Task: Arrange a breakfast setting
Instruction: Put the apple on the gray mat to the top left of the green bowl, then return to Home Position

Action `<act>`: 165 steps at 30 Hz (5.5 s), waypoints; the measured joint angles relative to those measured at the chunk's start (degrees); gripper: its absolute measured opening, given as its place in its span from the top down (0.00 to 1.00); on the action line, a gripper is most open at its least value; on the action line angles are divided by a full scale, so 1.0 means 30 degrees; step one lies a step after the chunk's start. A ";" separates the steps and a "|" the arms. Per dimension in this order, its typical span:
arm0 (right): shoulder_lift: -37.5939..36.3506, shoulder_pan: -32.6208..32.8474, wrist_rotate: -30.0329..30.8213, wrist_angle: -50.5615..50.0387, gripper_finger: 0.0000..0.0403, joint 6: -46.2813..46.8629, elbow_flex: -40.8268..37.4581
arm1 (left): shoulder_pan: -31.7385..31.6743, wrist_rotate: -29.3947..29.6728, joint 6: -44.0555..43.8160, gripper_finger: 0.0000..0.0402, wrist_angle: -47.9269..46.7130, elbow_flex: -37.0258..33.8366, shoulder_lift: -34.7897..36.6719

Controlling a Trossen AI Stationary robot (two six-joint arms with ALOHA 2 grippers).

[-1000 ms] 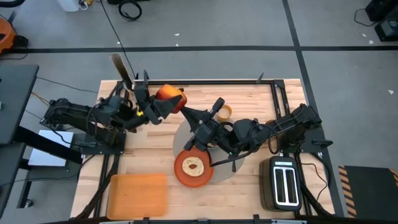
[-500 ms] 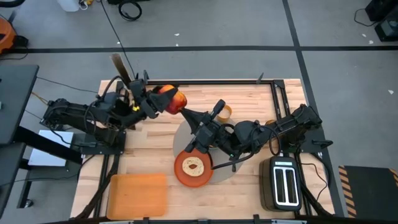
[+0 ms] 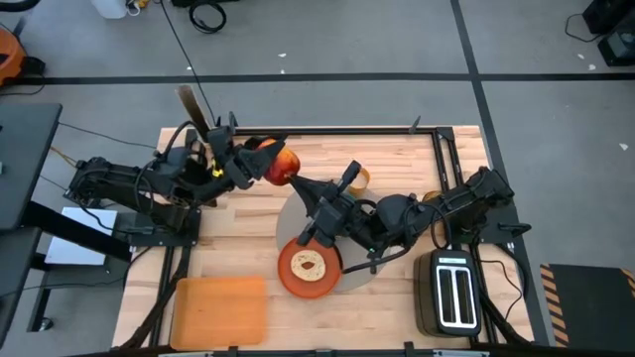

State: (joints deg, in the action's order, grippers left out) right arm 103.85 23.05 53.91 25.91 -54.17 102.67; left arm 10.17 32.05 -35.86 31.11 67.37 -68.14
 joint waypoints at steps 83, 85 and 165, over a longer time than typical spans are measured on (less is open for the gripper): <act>0.6572 -0.7571 -1.1978 -2.1784 0.93 2.4996 -0.0007 | 0.4947 0.2089 0.3678 0.05 -1.4738 -0.0015 0.6464; 0.6598 -0.7571 -1.1812 -2.1584 0.91 2.5009 -0.0007 | 0.4947 0.2086 0.3785 0.05 -1.4744 -0.0015 0.6450; -2.4192 -0.2553 -1.3378 -1.0293 0.88 2.1543 -2.1601 | -0.4773 -0.5799 0.9109 0.05 -1.1538 0.0000 0.1876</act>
State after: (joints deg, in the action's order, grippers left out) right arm 31.28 15.39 13.77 -4.96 10.46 37.87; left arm -4.15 14.66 -8.54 -3.50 67.37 -62.52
